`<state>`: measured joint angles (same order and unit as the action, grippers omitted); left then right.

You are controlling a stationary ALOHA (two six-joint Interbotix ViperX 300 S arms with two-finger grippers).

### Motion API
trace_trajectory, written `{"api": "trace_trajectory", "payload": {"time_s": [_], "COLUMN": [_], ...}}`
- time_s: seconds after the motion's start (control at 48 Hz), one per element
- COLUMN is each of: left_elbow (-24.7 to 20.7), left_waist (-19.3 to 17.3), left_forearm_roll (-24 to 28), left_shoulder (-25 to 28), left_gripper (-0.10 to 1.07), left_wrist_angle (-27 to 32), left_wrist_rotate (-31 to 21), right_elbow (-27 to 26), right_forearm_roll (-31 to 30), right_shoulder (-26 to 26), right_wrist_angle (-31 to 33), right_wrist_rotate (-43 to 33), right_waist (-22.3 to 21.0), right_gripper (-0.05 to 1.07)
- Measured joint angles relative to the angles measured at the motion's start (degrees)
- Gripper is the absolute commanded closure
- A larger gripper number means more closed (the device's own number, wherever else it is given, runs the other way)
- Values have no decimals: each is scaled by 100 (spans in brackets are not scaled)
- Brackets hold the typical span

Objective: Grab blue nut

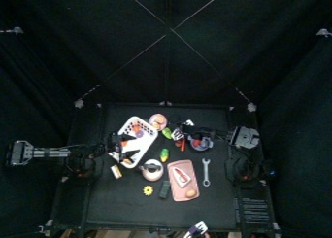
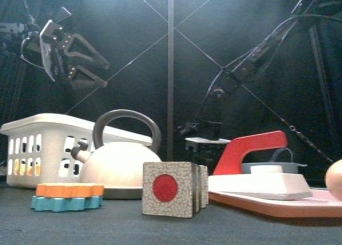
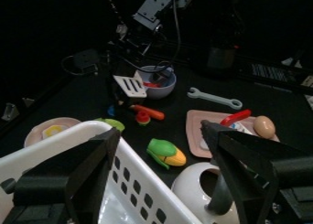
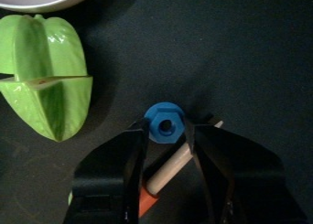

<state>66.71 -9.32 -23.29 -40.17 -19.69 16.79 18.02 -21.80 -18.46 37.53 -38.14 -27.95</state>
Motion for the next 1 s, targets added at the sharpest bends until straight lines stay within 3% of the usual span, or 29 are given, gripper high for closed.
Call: {"api": "trace_trajectory", "payload": {"time_s": [0.583, 1.0], "left_elbow": [18, 18], "left_waist": [0, -9], "left_forearm_roll": [0, 9], "left_shoulder": [0, 0], "left_gripper": [-6, -6], "left_wrist_angle": [0, 0], "left_wrist_rotate": [0, 0], "right_elbow": [-44, -53], "right_forearm_roll": [-70, 44], "right_shoulder": [316, 439], "right_wrist_angle": [413, 598], "right_wrist_rotate": [0, 0], "right_waist": [79, 404], "right_gripper": [41, 41]}}
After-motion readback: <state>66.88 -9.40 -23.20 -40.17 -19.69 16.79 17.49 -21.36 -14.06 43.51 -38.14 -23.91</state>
